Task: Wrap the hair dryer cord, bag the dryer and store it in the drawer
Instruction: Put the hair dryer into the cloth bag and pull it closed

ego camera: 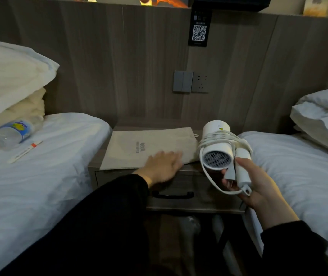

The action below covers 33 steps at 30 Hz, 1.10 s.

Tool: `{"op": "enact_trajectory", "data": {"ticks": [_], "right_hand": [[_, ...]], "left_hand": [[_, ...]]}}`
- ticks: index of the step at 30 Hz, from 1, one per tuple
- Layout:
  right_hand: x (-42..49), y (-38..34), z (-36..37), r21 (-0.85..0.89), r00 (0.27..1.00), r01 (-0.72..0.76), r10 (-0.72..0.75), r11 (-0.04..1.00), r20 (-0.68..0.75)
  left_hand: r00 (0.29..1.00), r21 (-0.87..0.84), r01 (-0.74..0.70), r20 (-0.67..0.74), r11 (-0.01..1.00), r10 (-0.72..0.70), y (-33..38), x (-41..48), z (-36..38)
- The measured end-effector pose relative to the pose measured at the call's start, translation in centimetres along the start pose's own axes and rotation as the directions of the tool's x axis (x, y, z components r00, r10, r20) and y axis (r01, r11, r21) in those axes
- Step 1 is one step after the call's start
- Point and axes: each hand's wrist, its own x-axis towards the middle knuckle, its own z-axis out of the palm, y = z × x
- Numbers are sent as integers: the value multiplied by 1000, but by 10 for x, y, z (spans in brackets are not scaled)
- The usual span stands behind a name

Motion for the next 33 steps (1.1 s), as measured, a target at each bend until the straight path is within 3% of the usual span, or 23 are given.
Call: {"op": "enact_trajectory", "data": {"ticks": [3,6,7,9,11,13,15,19,24,28,33], "right_hand": [[-1,-3,-3,29,1000,16,-16,999,6],[-3,-3,-10,47,999,36,-36,998,11],[-4,-3,-11,50,999,37,-38,998,14],[-4,-3,-11,46,999,40,-41,998,15],[-3,-1,-8,28,999,50,-51,998,19],[0,3,-5,12,999,47,-47,999,11],[1,5,4,2,1000,28,-28,1000,1],[1,8,23,1,1000,5,-5,1000,19],[-2,7,43,9,997,-11,10,1000,82],[3,-2,51,5,990,-39,38,999,134],[11,-2,43,-74,957,-148,162,986,239]], "left_hand": [[995,-16,-86,38,996,87,1,-4,6],[986,-303,-141,41,942,161,-20,-9,-4],[992,-312,-111,25,943,125,-27,-11,-9],[994,-127,42,-97,991,-55,-38,-12,-16],[928,36,283,-261,959,-264,-43,-12,-21],[882,-48,357,-312,933,-353,-38,-15,-19],[875,-142,262,-382,955,-297,-28,-16,-10],[883,-75,175,-428,982,-190,-22,-26,8],[803,-180,183,-541,967,-252,-36,-42,8],[834,-175,187,-492,967,-250,-44,-47,0],[881,-476,93,-369,875,-295,-52,-44,-20]]}}
